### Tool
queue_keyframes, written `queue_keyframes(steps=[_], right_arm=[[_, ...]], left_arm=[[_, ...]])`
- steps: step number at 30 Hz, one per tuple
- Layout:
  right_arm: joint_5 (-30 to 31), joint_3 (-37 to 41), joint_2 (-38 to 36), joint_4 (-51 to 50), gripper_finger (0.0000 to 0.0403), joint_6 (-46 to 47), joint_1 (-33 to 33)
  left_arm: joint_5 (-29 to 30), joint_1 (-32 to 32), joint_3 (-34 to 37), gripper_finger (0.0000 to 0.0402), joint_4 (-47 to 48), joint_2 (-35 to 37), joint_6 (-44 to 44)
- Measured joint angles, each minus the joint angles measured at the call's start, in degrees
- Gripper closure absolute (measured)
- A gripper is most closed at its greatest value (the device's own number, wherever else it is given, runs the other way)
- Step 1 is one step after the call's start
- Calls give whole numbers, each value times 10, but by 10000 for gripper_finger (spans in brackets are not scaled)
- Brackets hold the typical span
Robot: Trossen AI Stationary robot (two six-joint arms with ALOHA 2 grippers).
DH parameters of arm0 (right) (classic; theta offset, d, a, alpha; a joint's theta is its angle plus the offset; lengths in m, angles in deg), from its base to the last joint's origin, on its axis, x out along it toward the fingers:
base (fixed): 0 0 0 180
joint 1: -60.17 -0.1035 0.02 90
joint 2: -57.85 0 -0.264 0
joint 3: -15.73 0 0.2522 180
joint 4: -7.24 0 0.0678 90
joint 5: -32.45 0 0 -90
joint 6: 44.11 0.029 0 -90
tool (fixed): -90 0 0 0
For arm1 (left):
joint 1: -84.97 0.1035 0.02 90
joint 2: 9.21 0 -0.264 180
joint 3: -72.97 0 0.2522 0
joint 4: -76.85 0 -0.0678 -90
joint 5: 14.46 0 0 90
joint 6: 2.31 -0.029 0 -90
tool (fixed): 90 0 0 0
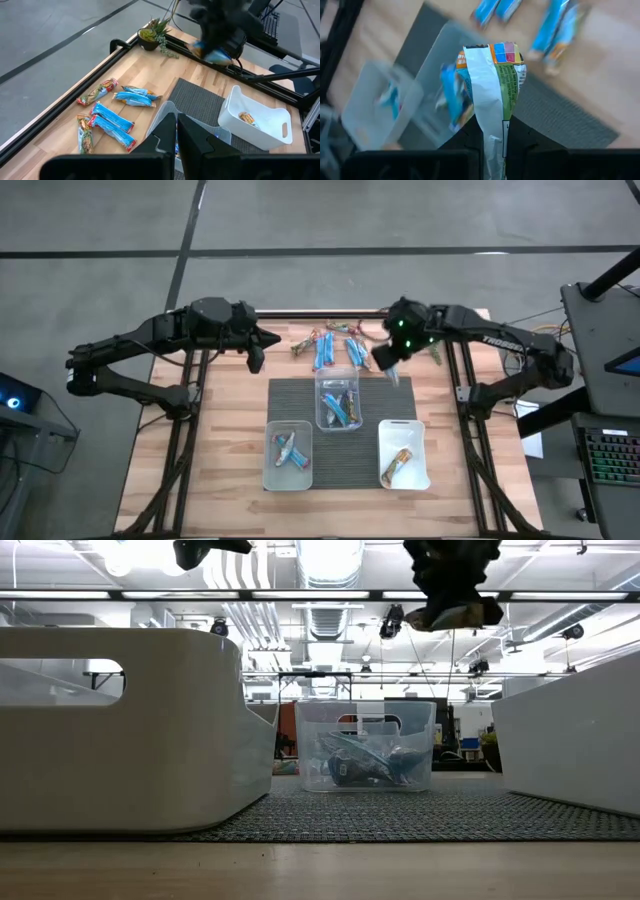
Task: Pick and place Granola Bars by type
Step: Put the orange granola bar into the white bin
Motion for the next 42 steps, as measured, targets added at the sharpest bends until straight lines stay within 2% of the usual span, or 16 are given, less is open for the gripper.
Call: queue_keyframes(steps=[10, 20, 31, 42], right_arm=[[-18, 4, 3, 1, 369, 36, -184], [-19, 5, 3, 0, 369, 191, -335], [82, 27, 2, -63, 369, 454, -431], [83, 102, 33, -39, 369, 657, -468]], left_arm=[[0, 0, 0, 401, 0, 0, 7], [0, 0, 0, 401, 0, 0, 15], [0, 0, 0, 401, 0, 0, 15], [0, 0, 0, 401, 0, -8, 8]])
